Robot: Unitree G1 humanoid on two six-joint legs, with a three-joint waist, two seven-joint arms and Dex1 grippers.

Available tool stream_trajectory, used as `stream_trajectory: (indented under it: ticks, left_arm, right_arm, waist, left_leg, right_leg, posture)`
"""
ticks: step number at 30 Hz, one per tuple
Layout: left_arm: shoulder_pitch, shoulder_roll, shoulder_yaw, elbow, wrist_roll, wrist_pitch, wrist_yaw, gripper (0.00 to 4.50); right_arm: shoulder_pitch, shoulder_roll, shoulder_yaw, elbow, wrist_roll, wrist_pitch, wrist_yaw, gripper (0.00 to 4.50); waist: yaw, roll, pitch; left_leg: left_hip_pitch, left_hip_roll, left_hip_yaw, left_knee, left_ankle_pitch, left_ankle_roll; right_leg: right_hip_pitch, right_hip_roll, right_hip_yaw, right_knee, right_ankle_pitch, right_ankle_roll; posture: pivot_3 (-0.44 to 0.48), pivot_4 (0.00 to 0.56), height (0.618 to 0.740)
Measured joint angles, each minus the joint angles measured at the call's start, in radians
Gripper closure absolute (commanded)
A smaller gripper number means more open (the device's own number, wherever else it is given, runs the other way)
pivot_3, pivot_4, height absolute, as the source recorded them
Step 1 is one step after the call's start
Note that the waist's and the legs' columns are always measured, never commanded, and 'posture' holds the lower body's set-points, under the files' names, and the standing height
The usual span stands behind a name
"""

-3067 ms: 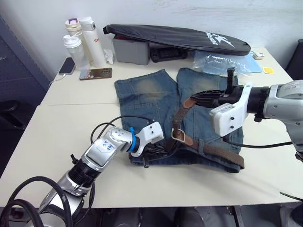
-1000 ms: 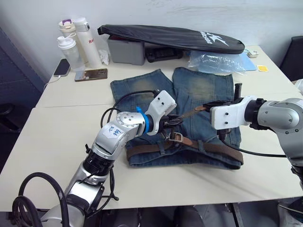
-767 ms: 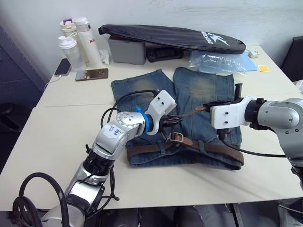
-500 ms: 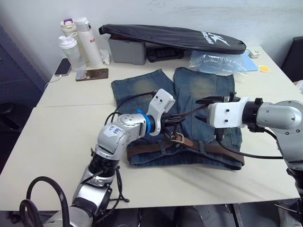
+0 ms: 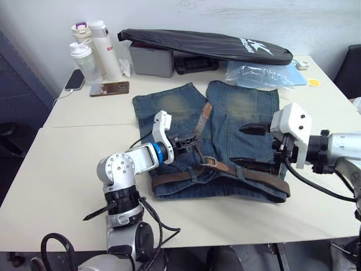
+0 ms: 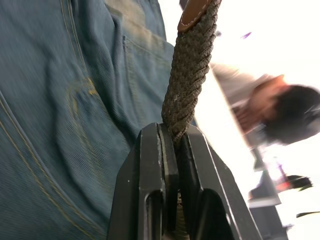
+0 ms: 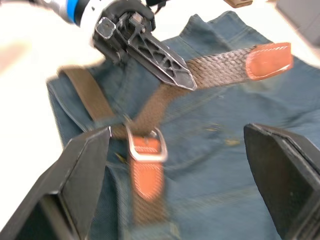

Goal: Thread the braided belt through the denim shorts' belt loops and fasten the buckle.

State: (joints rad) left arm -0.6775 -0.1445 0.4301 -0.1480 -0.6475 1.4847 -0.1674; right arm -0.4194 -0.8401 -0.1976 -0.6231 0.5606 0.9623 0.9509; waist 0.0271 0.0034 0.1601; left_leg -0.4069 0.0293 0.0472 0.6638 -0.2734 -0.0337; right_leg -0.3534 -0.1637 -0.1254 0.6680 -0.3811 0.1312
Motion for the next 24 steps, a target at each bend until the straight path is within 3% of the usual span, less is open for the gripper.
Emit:
stream_trajectory:
  ticks: [3, 7, 9, 14, 24]
  left_arm:
    - [-0.002, 0.000, 0.024, -0.024, -0.018, 0.097, 0.020, 4.50]
    - [-0.002, 0.001, 0.037, -0.036, -0.033, 0.124, 0.046, 4.50]
    - [-0.002, 0.002, 0.047, -0.036, -0.039, 0.129, 0.055, 4.50]
    - [-0.002, 0.003, 0.090, -0.037, -0.066, 0.130, 0.081, 4.50]
    - [0.008, 0.002, 0.119, -0.037, -0.142, 0.140, 0.145, 4.50]
  right_arm:
    - [-0.001, 0.058, 0.071, 0.026, 0.008, 0.033, -0.082, 2.02]
    - [-0.005, 0.122, 0.135, 0.085, 0.000, 0.043, -0.150, 4.00]
    - [-0.005, 0.129, 0.163, 0.113, -0.010, 0.040, -0.167, 4.44]
    - [0.020, 0.161, 0.263, 0.188, -0.037, 0.016, -0.184, 4.44]
    - [0.087, 0.170, 0.347, 0.259, -0.111, -0.099, -0.173, 4.44]
  waist:
    - [0.000, 0.000, 0.000]
    - [0.001, 0.000, 0.000]
    - [0.000, 0.000, 0.000]
    - [0.000, -0.001, -0.001]
    - [-0.002, -0.002, -0.001]
  left_leg:
    - [0.000, 0.000, 0.000, -0.001, 0.000, 0.000]
    - [0.000, 0.000, 0.000, -0.001, 0.000, -0.001]
    - [0.000, 0.000, 0.001, 0.000, 0.000, -0.001]
    - [0.000, 0.000, 0.001, -0.001, 0.000, -0.001]
    - [0.000, 0.001, 0.002, -0.001, -0.001, -0.002]
  right_leg:
    - [0.000, 0.000, 0.000, 0.000, 0.000, 0.000]
    - [-0.001, 0.000, 0.000, 0.000, 0.000, 0.000]
    - [-0.001, 0.000, 0.001, 0.001, 0.000, 0.000]
    - [-0.002, 0.000, 0.001, 0.001, 0.000, 0.000]
    - [-0.002, 0.001, 0.002, 0.001, 0.000, 0.000]
  posture:
    - [0.000, 0.150, 0.645]
    - [0.000, 0.150, 0.645]
    - [0.000, 0.150, 0.645]
    - [0.000, 0.150, 0.645]
    - [0.000, 0.150, 0.645]
